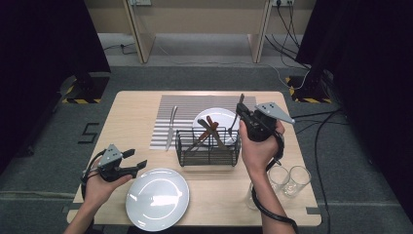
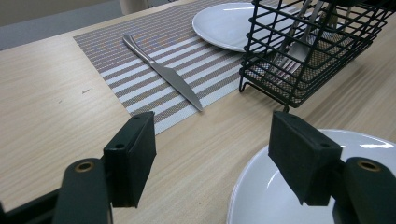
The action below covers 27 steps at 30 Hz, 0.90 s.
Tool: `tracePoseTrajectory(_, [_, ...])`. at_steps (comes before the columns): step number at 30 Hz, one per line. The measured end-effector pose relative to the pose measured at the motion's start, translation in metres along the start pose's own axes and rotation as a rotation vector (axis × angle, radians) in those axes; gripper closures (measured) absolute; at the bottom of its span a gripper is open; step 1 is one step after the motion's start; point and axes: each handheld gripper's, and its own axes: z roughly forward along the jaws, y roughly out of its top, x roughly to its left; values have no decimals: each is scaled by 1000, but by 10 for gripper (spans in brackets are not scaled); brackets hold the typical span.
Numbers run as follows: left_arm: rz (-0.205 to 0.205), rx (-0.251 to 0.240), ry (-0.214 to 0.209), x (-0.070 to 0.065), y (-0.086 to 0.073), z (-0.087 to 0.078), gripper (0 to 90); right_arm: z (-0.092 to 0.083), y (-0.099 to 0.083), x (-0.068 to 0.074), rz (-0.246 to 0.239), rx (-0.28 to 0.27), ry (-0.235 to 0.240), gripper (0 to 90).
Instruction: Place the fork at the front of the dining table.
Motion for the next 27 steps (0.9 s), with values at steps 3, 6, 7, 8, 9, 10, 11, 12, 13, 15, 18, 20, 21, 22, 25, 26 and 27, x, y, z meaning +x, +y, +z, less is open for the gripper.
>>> tracePoseTrajectory(3, [0, 0, 0, 0, 0, 0, 318, 0, 1, 0, -2, -5, -2, 874])
tracePoseTrajectory(6, [0, 1, 0, 0, 0, 0, 318, -1, 1, 0, 0, -5, -2, 875])
tracePoseTrajectory(7, [0, 1, 0, 0, 0, 0, 318, -1, 1, -1, 0, -5, -1, 875])
tracePoseTrajectory(8, [1, 2, 0, 0, 0, 0, 318, -1, 1, -1, 0, -5, -2, 874])
tracePoseTrajectory(9, [1, 3, 0, 0, 0, 0, 318, -1, 1, -1, -1, -5, -3, 875])
tracePoseTrajectory(10, [1, 3, 0, 0, 0, 0, 317, -1, 1, -1, 2, -5, -2, 875])
tracePoseTrajectory(11, [1, 3, -1, 0, 0, 0, 318, -1, 1, -1, 2, -6, -3, 875])
tracePoseTrajectory(12, [1, 3, 0, 0, 0, 0, 318, -1, 1, -1, 2, -5, -3, 874])
tracePoseTrajectory(13, [3, 3, -1, 0, 0, 0, 318, -1, 1, -2, 3, -6, -2, 875])
tracePoseTrajectory(15, [3, 2, -1, 0, 0, 0, 318, -1, 2, -2, 1, -9, -3, 875])
tracePoseTrajectory(18, [3, 1, 0, 0, 0, 0, 318, -2, 4, -2, 7, -17, -3, 875])
tracePoseTrajectory(20, [1, 2, 1, 0, 0, 0, 318, -2, 4, -2, 8, -17, -2, 875])
tracePoseTrajectory(21, [2, 2, 1, 0, 0, 0, 318, -2, 5, -3, 5, -19, -3, 875])
tracePoseTrajectory(22, [2, 2, 1, 0, 0, 0, 318, -2, 5, -3, 4, -19, -4, 874])
tracePoseTrajectory(25, [0, 1, 1, 0, 0, 0, 318, -3, 5, -3, 4, -21, -4, 875])
tracePoseTrajectory(26, [1, 1, 1, 0, 0, 0, 318, -3, 6, -3, 5, -21, -3, 875])
tracePoseTrajectory(27, [1, 0, 1, 0, 0, 0, 318, -3, 6, -3, 7, -21, -3, 875])
